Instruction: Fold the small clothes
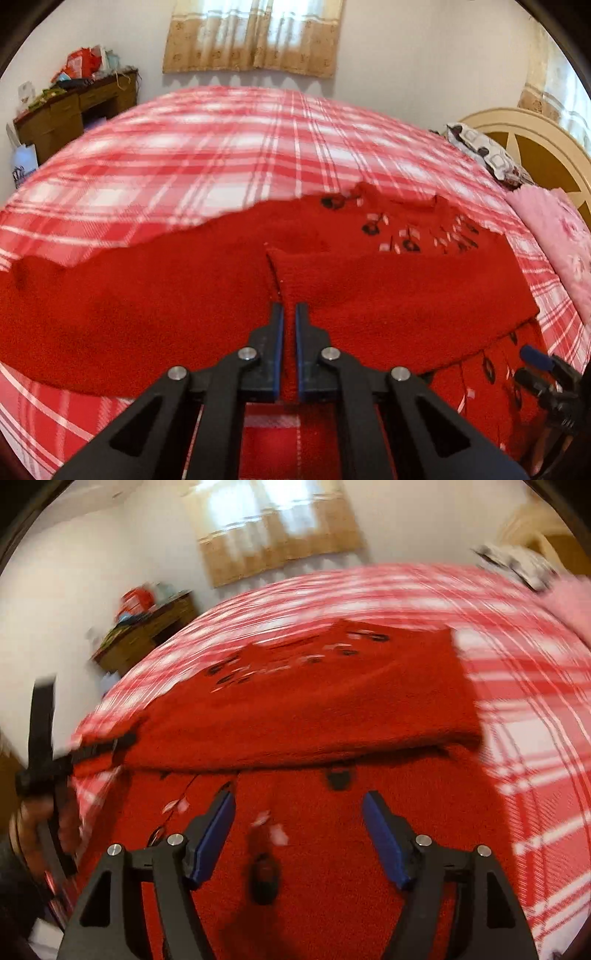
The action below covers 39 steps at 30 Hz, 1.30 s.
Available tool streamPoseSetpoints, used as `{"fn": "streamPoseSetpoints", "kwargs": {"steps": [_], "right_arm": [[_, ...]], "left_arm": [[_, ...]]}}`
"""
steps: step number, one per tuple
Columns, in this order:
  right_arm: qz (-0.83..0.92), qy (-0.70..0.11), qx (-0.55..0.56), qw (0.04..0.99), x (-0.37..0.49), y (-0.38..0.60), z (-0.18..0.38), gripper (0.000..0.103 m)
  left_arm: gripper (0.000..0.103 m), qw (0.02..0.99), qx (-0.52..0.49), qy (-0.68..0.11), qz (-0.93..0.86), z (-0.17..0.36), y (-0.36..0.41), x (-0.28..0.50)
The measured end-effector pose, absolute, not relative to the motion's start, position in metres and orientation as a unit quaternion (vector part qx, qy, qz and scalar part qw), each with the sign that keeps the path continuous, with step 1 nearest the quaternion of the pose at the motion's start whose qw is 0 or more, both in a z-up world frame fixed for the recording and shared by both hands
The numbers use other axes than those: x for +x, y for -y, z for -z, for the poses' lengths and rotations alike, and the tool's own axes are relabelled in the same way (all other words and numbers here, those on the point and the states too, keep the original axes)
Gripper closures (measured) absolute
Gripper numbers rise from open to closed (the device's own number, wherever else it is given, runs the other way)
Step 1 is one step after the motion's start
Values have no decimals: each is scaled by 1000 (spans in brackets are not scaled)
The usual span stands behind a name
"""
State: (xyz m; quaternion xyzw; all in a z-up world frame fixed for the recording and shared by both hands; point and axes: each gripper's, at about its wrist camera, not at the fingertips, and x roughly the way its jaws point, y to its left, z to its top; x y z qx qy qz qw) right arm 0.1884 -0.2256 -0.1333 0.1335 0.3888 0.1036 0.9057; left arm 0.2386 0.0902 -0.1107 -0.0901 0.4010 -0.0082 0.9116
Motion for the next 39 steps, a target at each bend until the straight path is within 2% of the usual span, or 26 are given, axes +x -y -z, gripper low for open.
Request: {"fn": "streamPoseSetpoints", "kwargs": {"steps": [2,6,15,18,20,21,22,23,27,32,34,37,39], "right_arm": [[-65,-371,211,902,190,263,137,31],[-46,-349,300,887,189,305,139,31],[-111,-397,252,875,221,268,130,31],[-36,-376,270,886,234,291,138,31],[-37,-355,350,866,228,313,144,32],[-35,-356,349,866,225,312,143,32],[-25,-358,325,875,219,306,138,32],[-18,-360,306,881,215,301,134,31],[18,-372,258,891,205,288,116,31],[-7,-338,210,917,217,276,91,31],[-34,-352,182,918,232,269,97,30],[-23,-430,164,888,254,265,132,30],[-22,-418,132,898,248,259,130,30]], "left_arm": [[97,909,-93,-407,12,117,-87,239],[95,912,-91,-401,15,118,-84,240],[88,911,-111,-396,24,124,-91,237],[72,912,-110,-394,32,123,-88,236],[54,913,-105,-391,37,122,-85,234],[49,915,-102,-390,36,122,-84,233],[37,916,-99,-388,30,121,-84,232],[30,917,-101,-385,25,121,-86,231],[30,910,-126,-395,18,126,-96,235],[26,912,-74,-404,2,128,-79,237],[26,912,-73,-405,2,128,-79,237],[25,911,-82,-403,5,129,-84,235],[23,911,-78,-405,5,129,-83,235]]}}
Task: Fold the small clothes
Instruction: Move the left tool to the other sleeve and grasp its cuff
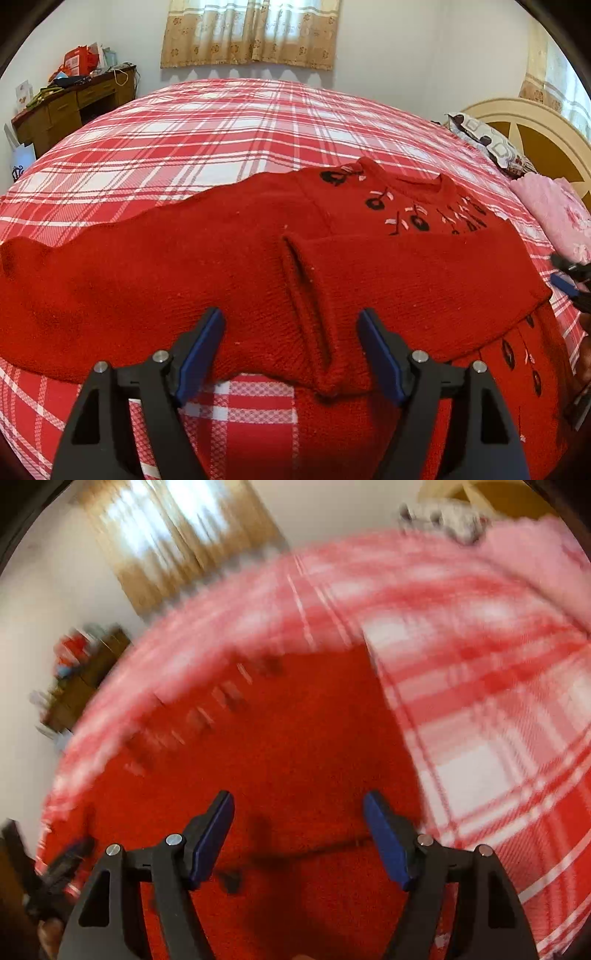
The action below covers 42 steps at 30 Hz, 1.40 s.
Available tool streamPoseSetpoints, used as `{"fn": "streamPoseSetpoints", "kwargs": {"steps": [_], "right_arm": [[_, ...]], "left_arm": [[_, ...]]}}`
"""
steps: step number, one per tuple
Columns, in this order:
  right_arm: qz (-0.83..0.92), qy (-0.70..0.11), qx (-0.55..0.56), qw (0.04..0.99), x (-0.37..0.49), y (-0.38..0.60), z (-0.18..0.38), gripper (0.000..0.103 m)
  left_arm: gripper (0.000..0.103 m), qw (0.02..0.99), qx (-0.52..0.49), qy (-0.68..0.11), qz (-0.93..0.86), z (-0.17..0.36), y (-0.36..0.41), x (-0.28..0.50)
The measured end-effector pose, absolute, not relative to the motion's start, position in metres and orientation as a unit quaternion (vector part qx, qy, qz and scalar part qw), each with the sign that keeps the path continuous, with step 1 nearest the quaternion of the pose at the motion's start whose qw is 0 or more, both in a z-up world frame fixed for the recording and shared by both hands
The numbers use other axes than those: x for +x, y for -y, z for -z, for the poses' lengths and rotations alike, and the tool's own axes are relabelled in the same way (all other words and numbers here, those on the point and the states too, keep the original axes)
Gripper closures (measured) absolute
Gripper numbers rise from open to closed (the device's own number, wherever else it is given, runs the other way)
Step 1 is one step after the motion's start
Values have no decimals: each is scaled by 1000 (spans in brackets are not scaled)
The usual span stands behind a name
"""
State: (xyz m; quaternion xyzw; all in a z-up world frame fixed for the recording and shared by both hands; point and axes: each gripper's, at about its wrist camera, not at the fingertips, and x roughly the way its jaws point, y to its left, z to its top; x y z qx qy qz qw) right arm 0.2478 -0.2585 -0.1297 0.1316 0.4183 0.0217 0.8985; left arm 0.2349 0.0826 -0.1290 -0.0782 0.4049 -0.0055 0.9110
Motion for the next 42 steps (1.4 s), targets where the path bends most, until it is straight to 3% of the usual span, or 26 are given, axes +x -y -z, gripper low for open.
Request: {"fn": "streamPoseSetpoints", "kwargs": {"steps": [3,8,13,15,18,25,34,42], "right_arm": [[14,-442,59,895,243,235,115,30],[-44,-414,10,909,239,181,95,30],[-80,-441,-45,893,248,134,138,28],[-62,-414,-78,905,238,123,140,25],[-67,-413,-56,907,233,129,140,25],[-73,-410,-55,908,233,126,141,23],[-75,-408,-50,909,234,127,141,22],[-77,-406,-46,909,233,129,141,22]], "left_arm": [[19,912,-75,-403,9,127,-83,231],[19,918,-110,-382,4,119,-105,210],[19,924,-103,-367,-40,110,-135,184],[19,924,-98,-366,-57,107,-149,176],[14,923,-90,-364,-90,104,-179,164],[14,903,-84,-373,-194,115,-266,134],[14,869,-186,-370,-271,126,-354,108],[31,866,-242,-345,-269,125,-373,118]]}}
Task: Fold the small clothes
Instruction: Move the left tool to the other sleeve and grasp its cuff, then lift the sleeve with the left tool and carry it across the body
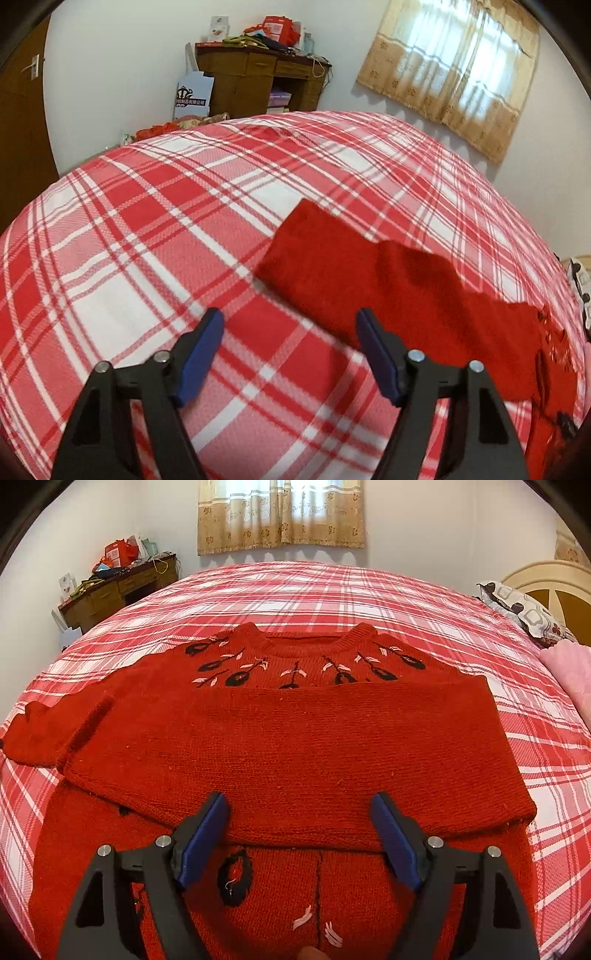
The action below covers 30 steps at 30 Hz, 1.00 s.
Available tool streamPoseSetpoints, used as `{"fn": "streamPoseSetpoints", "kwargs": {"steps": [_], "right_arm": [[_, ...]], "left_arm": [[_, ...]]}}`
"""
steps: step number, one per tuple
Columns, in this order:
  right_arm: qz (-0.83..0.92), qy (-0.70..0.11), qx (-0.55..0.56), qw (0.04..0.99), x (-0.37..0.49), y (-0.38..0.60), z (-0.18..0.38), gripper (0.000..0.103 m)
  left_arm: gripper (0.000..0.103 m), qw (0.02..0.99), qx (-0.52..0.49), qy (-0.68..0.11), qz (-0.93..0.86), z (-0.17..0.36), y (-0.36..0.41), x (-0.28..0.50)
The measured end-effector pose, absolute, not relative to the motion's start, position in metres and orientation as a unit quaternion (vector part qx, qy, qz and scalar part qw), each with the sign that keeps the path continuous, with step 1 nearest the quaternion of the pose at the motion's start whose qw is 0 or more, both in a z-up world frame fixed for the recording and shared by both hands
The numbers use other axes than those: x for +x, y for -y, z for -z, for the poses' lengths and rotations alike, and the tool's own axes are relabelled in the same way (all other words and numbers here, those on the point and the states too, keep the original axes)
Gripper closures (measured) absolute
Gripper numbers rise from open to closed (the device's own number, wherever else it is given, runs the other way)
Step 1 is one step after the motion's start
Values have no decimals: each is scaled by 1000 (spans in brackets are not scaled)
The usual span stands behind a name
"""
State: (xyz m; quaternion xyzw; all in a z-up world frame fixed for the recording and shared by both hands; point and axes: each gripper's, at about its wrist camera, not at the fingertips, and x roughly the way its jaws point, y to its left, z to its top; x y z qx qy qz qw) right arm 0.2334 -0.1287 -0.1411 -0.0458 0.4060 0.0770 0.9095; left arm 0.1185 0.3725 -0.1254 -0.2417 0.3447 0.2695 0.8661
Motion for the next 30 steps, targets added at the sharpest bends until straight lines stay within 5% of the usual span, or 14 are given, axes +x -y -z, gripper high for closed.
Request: {"fn": "streamPoseSetpoints", "kwargs": {"steps": [10,12,13,14,30], "right_arm": [[-79,-405,-43,910,233,130,141,22],[-79,-405,-42,910,233,130,141,22],[-79,-405,-42,910,233,130,141,22],[-79,-405,-42,910,233,130,141,22],[-79,-405,-42,910,233,130,142,21]], "left_arm": [[40,863,-236,-343,-285,128,-390,153],[59,864,-233,-344,-285,129,-391,154],[82,865,-232,-348,-279,130,-390,155],[86,866,-232,-352,-269,130,-389,156],[88,905,-232,-292,-207,67,-366,136]]}}
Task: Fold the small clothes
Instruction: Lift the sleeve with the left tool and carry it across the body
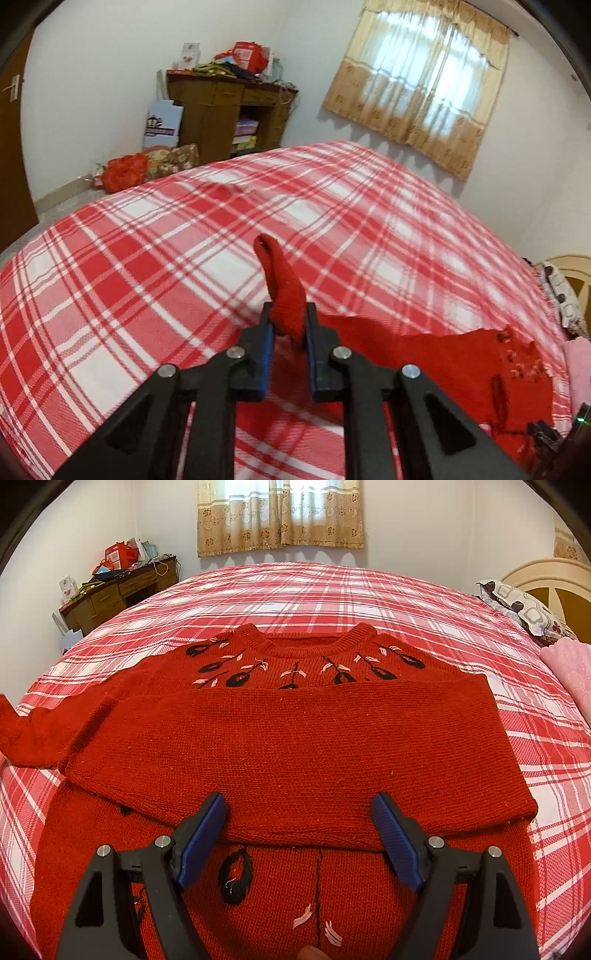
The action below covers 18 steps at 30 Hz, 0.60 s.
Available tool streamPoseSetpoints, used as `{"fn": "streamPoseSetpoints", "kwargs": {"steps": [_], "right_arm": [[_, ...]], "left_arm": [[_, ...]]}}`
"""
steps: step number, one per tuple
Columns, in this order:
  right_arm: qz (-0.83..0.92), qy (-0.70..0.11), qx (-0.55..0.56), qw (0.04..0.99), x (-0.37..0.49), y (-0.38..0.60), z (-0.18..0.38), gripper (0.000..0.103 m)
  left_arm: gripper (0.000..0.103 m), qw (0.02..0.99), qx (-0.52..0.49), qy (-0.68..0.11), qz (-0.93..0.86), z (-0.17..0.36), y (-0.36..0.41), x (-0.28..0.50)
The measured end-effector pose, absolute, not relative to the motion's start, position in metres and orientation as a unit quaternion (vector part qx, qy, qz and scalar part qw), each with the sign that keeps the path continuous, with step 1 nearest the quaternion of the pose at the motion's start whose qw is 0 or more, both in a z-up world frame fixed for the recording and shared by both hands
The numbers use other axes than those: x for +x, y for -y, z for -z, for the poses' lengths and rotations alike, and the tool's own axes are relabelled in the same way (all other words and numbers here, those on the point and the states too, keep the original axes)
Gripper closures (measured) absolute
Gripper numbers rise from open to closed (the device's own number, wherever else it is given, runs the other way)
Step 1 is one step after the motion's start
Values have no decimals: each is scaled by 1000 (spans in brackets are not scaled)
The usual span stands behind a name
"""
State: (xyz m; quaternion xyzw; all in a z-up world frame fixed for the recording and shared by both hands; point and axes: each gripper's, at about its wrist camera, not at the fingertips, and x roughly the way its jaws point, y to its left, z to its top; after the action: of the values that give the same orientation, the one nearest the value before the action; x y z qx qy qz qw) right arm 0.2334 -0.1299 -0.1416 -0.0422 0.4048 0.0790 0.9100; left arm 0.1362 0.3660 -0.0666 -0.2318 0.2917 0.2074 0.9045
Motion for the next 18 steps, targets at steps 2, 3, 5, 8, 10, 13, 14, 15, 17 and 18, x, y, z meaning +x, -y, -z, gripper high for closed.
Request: {"fn": "streamPoseSetpoints", "kwargs": {"steps": [2,3,5,8,10,13,14,15,17,18], "right_arm": [[-79,-405,-42,910,233,130,142,21],[-79,-405,-42,910,233,130,142,21],[-79,-405,-42,910,233,130,142,21],[-79,-405,-42,910,233,130,142,21],[-79,-406,-43,909,234,130,142,21],[-83,-405,-36,910,233,132,139,21],[-84,-404,-30,911,232,134,136,21],[-86,-405,-20,910,231,136,133,21],[-94,-404,-2,910,225,141,123,21],[-97,-402,3,910,222,144,118,21]], "left_arm": [[89,909,-232,-288,-192,60,-359,138],[89,911,-231,-286,-189,58,-356,139],[89,915,-226,-282,-178,51,-347,140],[89,921,-224,-274,-161,40,-335,140],[89,926,-222,-267,-150,31,-327,140],[89,933,-212,-258,-133,17,-315,145],[89,934,-210,-256,-132,14,-312,147],[89,935,-210,-255,-125,11,-308,150],[89,937,-211,-254,-116,5,-300,154],[89,938,-210,-254,-108,1,-295,157]]}}
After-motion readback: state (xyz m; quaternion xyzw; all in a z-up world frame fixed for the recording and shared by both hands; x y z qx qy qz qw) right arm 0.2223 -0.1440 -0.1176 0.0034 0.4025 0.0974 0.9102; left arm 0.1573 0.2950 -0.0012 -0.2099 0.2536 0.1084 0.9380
